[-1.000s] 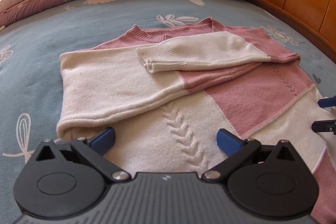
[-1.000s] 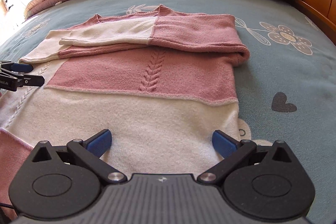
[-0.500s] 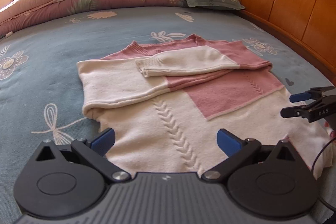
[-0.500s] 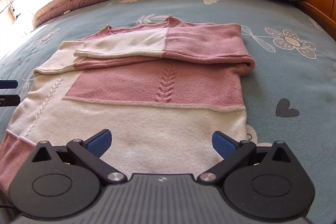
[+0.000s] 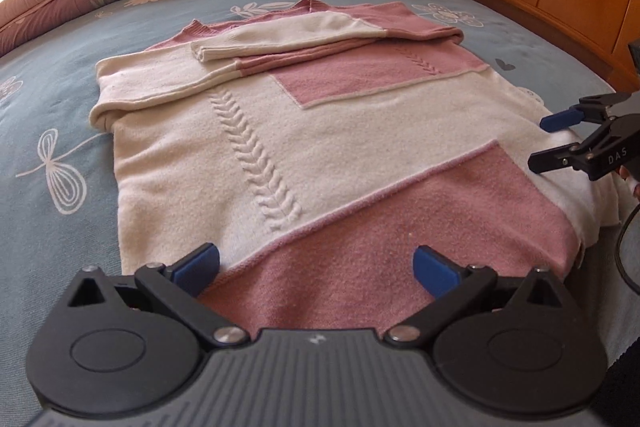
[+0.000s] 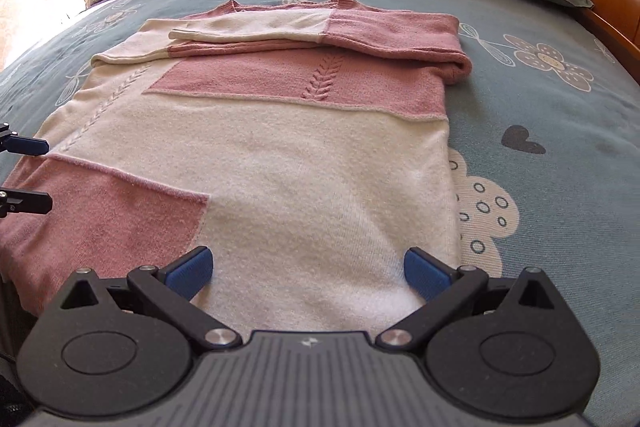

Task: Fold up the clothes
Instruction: 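Withdraw the right gripper and move both grippers toward the sweater hem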

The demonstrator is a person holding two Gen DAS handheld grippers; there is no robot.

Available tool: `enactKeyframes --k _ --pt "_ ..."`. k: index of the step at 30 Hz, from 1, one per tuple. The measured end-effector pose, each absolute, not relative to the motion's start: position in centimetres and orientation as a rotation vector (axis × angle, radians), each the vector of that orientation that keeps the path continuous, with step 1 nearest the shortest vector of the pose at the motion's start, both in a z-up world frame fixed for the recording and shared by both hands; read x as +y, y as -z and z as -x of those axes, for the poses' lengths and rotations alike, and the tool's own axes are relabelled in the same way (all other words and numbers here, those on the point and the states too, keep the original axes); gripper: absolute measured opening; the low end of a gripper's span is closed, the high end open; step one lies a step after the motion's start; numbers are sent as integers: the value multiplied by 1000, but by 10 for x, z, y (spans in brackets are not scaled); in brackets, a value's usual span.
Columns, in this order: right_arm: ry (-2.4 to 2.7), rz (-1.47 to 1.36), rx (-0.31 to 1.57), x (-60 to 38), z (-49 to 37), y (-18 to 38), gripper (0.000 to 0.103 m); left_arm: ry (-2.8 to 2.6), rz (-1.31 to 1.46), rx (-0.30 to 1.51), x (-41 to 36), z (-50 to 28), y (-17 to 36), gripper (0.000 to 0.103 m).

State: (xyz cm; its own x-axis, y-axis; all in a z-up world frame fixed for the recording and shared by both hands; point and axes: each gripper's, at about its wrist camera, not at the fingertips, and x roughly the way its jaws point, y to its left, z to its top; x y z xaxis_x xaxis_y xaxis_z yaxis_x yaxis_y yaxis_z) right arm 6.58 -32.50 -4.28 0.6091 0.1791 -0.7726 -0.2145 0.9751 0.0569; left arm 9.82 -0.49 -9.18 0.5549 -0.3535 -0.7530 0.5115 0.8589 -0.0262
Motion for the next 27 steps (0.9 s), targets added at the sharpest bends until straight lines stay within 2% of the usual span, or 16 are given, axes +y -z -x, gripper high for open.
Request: enactKeyframes --k 4,8,16,23,27 --pt "-262 4 883 -316 -67 33 103 554 -198 801 -13 -90 79 102" --pt "-293 -7 859 -304 -76 28 103 537 -156 885 -19 -97 93 102" --pt "-263 -60 881 -329 -81 35 103 439 -57 871 11 -86 88 102" --pt "-212 -139 732 -348 -139 8 103 462 96 872 11 -103 86 102" --pt "-202 -198 707 -355 -186 6 103 471 97 893 11 -106 95 102"
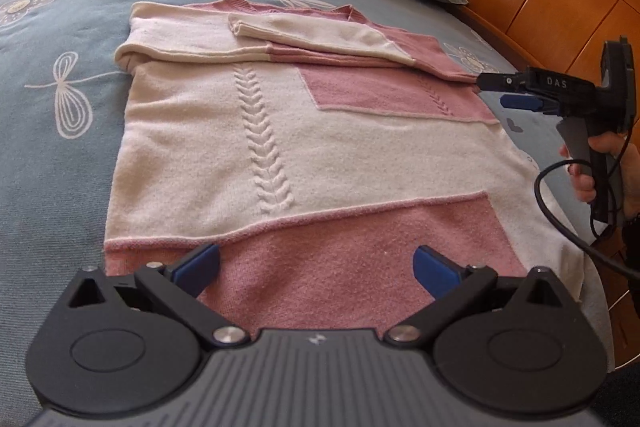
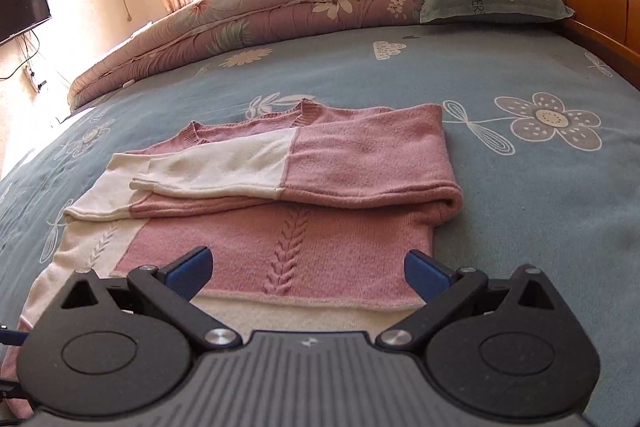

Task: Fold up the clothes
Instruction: 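Withdraw the right gripper and move both grippers toward the sweater hem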

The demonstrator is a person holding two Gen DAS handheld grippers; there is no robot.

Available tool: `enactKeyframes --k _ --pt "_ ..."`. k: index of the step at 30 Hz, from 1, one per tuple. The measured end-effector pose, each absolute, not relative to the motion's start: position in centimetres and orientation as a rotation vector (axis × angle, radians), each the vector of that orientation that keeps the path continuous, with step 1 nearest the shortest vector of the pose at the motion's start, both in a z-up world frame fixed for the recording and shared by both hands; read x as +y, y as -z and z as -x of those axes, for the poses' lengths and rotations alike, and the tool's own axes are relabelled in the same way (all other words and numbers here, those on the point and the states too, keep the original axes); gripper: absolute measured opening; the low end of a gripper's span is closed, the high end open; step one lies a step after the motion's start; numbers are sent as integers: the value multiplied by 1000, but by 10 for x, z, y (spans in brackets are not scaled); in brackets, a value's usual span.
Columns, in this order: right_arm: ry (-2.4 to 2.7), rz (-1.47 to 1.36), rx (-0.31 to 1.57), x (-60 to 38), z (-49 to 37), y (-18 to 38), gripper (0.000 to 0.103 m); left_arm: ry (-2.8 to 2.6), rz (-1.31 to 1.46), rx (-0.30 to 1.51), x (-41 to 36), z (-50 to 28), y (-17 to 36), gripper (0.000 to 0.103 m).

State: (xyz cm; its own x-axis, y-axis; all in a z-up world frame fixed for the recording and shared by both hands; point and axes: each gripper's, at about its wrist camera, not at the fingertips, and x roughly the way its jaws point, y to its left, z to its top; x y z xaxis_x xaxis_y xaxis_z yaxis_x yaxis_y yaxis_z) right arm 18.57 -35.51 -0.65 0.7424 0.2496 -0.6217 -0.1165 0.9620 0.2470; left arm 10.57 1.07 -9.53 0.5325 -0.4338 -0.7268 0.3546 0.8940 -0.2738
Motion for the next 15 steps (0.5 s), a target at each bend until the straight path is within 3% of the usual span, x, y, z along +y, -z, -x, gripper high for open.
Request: enactKeyframes --k 7,15 --pt "-130 -189 789 -350 -247 42 103 479 151 907 19 -110 95 102" --pt "-115 68 830 -330 -211 34 103 454 99 898 16 -107 91 102"
